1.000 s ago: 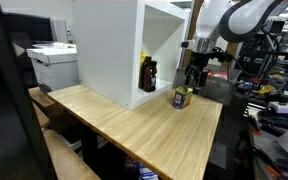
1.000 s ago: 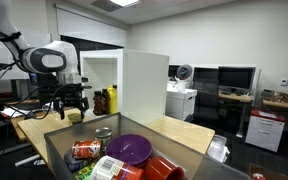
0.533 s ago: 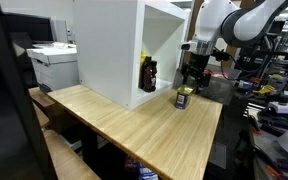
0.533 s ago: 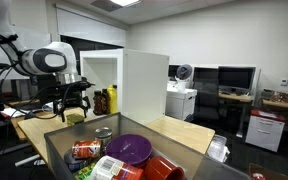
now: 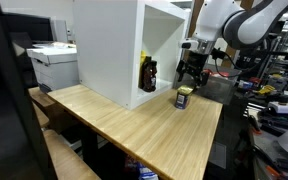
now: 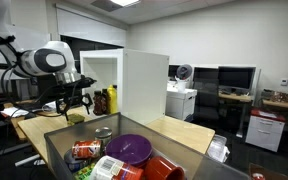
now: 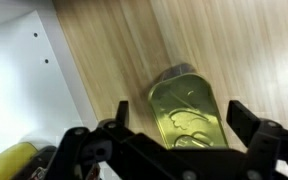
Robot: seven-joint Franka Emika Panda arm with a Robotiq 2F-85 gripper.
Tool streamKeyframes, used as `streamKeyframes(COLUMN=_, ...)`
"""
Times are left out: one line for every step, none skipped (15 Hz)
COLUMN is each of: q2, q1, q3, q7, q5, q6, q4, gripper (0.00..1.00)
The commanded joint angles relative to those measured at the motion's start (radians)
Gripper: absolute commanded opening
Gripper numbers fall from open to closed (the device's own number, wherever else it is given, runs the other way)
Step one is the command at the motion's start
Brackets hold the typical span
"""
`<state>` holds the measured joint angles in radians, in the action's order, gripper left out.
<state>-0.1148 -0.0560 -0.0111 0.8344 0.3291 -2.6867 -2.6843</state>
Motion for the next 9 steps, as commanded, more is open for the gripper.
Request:
streamKeyframes(q2=0.015, q1=0.002, q3=-0.01, q7=0.1, q5=-0.008, q6=-0.05, q4=-0.02, gripper=1.0)
streamKeyframes(q2=0.024, q1=0.002, q3=-0.012, q7=0.119, q5=-0.016, q6=-0.056, q4=-0.02, gripper=1.0)
streamKeyframes(q2=0.035, q1=0.001, q3=-0.015, q7=0.142, q5=-0.032, q6=-0.066, q4=-0.019, gripper=1.0)
streamKeyframes(q2=0.044, q1=0.0, q3=-0.016, q7=0.162, q5=-0.046, q6=-0.073, q4=-0.019, gripper=1.0)
streamKeyframes(q2=0.051, q1=0.0, q3=-0.016, q7=0.178, q5=-0.056, q6=-0.079, q4=-0.019, gripper=1.0)
streamKeyframes(q2=0.061, q1=0.0, q3=-0.015, q7=0.198, q5=-0.067, q6=-0.084, q4=-0.019, gripper=1.0)
streamKeyframes(q2=0.071, q1=0.001, q3=-0.014, q7=0.212, q5=-0.076, q6=-0.088, q4=-0.018, gripper=1.0)
streamKeyframes(q2=0.081, q1=0.002, q3=-0.012, q7=0.228, q5=-0.09, q6=-0.091, q4=-0.016, gripper=0.99)
streamKeyframes(q2=0.092, q1=0.005, q3=-0.007, q7=0.247, q5=-0.107, q6=-0.097, q4=-0.015, gripper=0.75)
